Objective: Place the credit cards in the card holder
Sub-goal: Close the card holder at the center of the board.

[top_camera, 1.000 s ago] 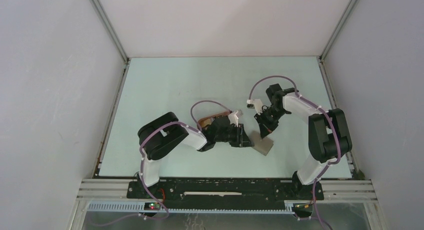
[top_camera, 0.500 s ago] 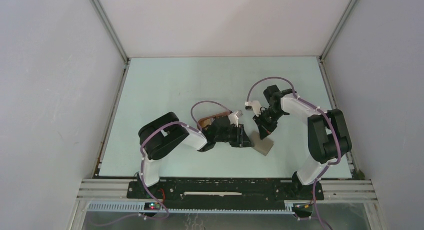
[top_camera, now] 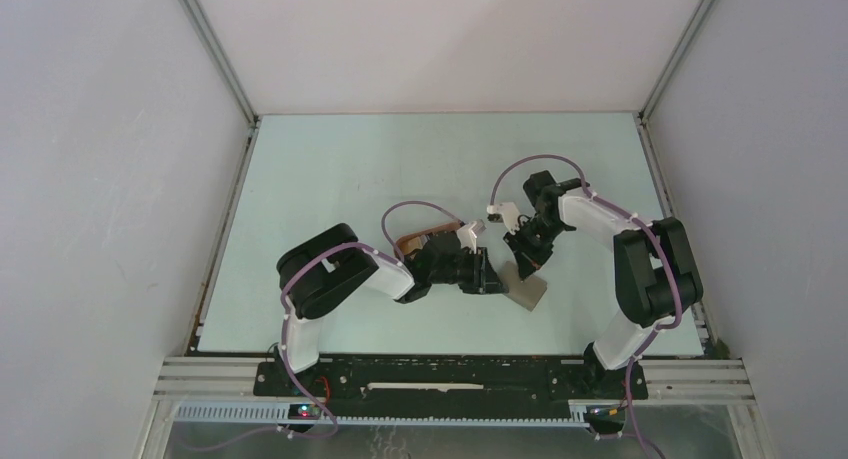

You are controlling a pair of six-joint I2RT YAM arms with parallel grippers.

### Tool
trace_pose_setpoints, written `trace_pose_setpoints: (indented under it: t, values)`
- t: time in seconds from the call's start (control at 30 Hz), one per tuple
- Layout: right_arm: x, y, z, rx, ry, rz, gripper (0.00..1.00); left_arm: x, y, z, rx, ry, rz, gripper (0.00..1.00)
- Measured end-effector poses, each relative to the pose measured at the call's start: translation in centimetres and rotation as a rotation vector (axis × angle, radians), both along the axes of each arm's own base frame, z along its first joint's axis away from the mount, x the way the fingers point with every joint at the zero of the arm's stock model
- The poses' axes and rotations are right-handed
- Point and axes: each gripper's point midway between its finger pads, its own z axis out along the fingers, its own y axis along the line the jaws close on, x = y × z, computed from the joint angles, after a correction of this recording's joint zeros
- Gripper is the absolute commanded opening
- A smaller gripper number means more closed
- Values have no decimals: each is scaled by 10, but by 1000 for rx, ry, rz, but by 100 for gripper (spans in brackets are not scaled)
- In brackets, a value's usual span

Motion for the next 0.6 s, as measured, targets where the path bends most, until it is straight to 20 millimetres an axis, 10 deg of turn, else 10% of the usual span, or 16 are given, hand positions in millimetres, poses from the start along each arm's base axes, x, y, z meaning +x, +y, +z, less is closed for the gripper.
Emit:
trace_pose_setpoints:
  t: [0.6]
  values:
    - [-4,1,-2,-24,7,-8,0,0,0,0,0,0,0,31]
